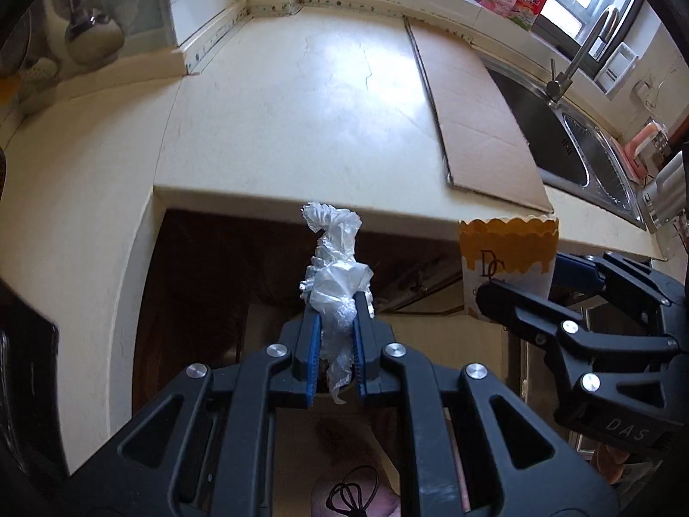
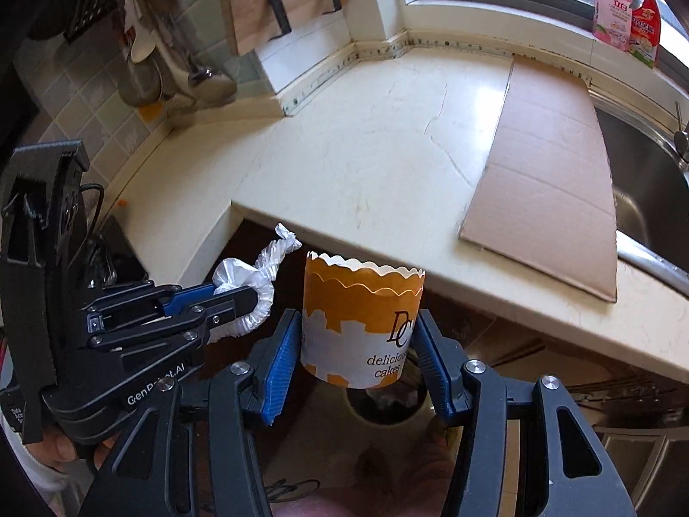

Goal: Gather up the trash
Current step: 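Carry cake cup and plastic wrap off the counter down over the bin, then open both tools to drop cake cup and plastic wrap into the bin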

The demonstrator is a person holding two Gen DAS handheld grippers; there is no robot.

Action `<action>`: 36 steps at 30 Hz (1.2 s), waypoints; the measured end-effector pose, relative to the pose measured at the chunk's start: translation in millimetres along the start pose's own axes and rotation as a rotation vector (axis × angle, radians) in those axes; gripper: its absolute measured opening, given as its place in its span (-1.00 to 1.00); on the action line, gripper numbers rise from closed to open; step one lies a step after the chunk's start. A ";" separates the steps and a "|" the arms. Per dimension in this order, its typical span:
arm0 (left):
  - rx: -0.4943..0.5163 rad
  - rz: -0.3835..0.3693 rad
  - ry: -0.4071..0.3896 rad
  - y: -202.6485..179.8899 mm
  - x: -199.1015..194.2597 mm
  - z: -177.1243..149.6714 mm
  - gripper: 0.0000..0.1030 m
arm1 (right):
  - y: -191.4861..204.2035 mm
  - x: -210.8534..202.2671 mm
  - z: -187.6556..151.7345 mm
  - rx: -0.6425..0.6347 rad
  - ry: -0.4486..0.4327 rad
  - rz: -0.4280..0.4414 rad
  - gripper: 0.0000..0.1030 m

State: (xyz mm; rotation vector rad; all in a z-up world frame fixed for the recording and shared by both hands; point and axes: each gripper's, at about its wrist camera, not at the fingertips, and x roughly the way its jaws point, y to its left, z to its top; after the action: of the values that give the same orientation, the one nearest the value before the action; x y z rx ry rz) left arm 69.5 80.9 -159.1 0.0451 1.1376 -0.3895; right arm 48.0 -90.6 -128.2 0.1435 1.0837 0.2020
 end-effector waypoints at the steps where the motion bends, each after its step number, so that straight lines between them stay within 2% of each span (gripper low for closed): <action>1: -0.018 0.002 0.015 3.2 4.7 -9.6 -0.80 | 3.3 5.2 -7.7 -0.012 0.018 -0.002 0.03; 6: -0.034 0.033 0.092 15.0 30.4 -49.7 -0.80 | 14.2 27.6 -47.3 -0.088 0.080 -0.003 0.02; 10: -0.052 0.052 0.137 25.6 49.2 -73.4 -0.80 | 8.0 56.5 -68.0 -0.119 0.153 0.004 0.03; 16: -0.089 0.026 0.205 36.5 92.5 -101.1 -0.80 | -7.3 110.6 -102.0 -0.122 0.257 0.021 0.03; 20: -0.080 0.018 0.225 34.7 142.8 -128.4 -0.80 | -20.6 158.8 -132.9 -0.114 0.313 0.022 0.03; 23: -0.147 -0.013 0.257 42.3 189.0 -149.5 -0.80 | -33.5 200.0 -158.2 -0.089 0.352 0.016 0.03; 25: -0.172 -0.005 0.269 46.4 220.8 -165.9 -0.79 | -41.4 228.8 -177.2 -0.081 0.374 0.008 0.04; 30: -0.294 -0.065 0.330 68.7 300.2 -202.1 -0.79 | -61.2 305.9 -219.8 -0.109 0.434 -0.021 0.04; 34: -0.239 -0.034 0.350 67.7 351.3 -219.3 -0.79 | -71.4 353.9 -248.9 -0.162 0.460 -0.025 0.04; 36: -0.208 -0.034 0.360 61.4 372.2 -221.9 -0.79 | -80.5 372.4 -250.3 -0.161 0.469 -0.019 0.04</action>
State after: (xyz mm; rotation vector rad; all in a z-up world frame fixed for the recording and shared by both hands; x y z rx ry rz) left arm 29.4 85.4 -595.0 -0.0902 1.5309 -0.2974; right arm 2.0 -77.8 -581.5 -0.0641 1.5282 0.3149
